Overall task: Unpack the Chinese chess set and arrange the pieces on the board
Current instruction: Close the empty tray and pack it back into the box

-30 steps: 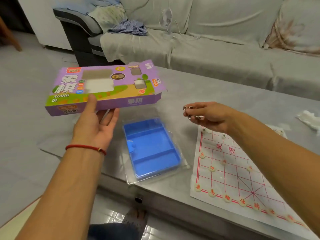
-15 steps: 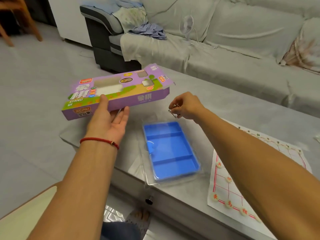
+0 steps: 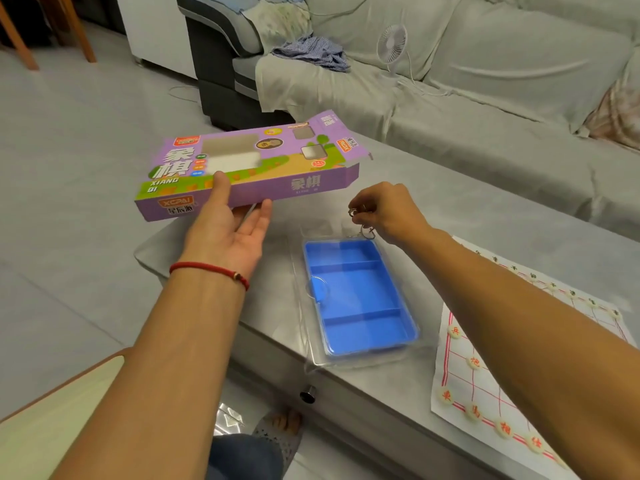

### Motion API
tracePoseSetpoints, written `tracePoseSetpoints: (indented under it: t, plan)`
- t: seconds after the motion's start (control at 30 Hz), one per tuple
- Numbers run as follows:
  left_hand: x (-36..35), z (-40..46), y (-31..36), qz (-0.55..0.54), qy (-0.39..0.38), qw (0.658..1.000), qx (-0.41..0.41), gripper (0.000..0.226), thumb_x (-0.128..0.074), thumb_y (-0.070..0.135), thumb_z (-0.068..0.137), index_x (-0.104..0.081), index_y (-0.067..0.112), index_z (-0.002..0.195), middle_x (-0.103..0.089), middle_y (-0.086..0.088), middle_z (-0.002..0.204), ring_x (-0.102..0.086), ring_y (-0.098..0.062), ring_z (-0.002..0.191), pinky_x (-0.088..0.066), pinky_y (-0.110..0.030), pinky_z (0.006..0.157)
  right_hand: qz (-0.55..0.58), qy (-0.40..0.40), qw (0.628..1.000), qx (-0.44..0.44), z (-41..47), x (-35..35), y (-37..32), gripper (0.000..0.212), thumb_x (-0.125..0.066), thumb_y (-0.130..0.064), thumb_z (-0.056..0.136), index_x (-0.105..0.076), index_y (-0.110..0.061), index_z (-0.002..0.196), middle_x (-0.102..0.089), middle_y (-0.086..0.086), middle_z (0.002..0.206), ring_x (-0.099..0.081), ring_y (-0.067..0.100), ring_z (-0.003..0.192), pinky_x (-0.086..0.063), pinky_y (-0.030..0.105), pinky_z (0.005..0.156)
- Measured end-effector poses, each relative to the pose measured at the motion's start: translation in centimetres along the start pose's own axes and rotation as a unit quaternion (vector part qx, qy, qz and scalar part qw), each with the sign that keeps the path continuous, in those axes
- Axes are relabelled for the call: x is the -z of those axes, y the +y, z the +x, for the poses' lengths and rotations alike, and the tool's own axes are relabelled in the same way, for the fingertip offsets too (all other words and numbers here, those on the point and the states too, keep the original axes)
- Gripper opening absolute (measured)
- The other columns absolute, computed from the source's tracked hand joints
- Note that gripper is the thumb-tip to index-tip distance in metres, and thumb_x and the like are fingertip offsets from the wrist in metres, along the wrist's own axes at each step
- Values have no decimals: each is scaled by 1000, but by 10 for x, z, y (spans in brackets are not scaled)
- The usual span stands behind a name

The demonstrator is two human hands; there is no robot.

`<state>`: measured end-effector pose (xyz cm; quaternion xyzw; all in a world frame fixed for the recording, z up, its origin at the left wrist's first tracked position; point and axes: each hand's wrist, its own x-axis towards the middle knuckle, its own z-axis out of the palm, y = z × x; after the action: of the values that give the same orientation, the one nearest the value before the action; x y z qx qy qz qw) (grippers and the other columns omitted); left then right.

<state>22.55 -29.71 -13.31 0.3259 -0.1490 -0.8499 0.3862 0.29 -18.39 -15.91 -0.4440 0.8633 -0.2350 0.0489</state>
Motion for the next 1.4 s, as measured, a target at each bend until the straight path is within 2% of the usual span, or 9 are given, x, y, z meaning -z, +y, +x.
tracePoseSetpoints:
  t: [0.17,0.33,0.57,0.67,0.77,0.87,1.03,1.13,1.4]
  plan:
    - [-1,-1,2,-8,1,1000,3,19,-67,31,92,-57,18,101,-71,-13,110,-70,-27,104,-58,-41,88,-21,22,999,23,2,-1,-6,21,-74,-12,87,-75,-9,107,-75,8,98,-70,21,86,-56,34,90]
    - [-1,-1,2,-13,1,1000,3,18,-67,30,92,-57,18,101,-72,-14,108,-70,-27,102,-58,-42,88,29,50,998,-4,4,2,-9,13,-76,-14,86,-74,-12,98,-72,2,89,-69,13,78,-56,23,77]
    - [0,-3,3,-17,4,1000,4,19,-68,30,92,-57,18,102,-72,-14,108,-71,-27,101,-59,-42,86,52,13,997,-49,3,-1,-2,9,-78,-19,84,-74,-14,90,-71,-2,83,-65,7,75,-53,19,70]
    - [1,-1,3,-23,6,1000,3,22,-68,30,92,-56,17,105,-72,-14,109,-71,-28,100,-60,-42,84,65,46,997,-24,0,-2,-5,12,-75,-20,87,-76,-15,98,-72,-4,90,-66,4,78,-49,11,70]
    - [0,0,4,-21,9,1000,0,22,-68,29,92,-56,18,105,-72,-13,111,-71,-27,99,-60,-40,82,68,12,997,36,-6,-11,-20,17,-72,-20,90,-76,-15,106,-72,-5,95,-63,1,78,-42,2,69]
    - [0,0,5,-13,19,1000,1,23,-69,31,91,-56,19,106,-71,-13,113,-71,-26,99,-60,-40,83,74,-20,995,59,-11,-31,-31,21,-69,-17,92,-75,-14,111,-73,-1,104,-61,6,84,-46,9,77]
    - [7,1,10,3,37,999,-8,25,-69,31,91,-56,22,110,-71,-11,112,-71,-24,98,-61,-38,80,54,40,997,21,-10,-37,-23,25,-61,-18,96,-69,-16,120,-69,0,118,-60,12,101,-45,22,90]
    - [13,2,15,20,57,998,-7,21,-69,33,90,-56,23,103,-70,-10,112,-70,-23,98,-60,-36,84,13,-42,999,6,-11,-29,-5,31,-51,-24,102,-64,-19,130,-63,0,131,-57,19,119,-40,25,96]
    - [27,5,17,37,72,997,-18,20,-68,34,90,-55,24,101,-67,-8,115,-67,-21,101,-59,-33,81,-94,-49,993,-61,-14,-21,2,18,-55,-32,98,-69,-29,110,-71,-2,109,-60,24,106,-39,44,98]
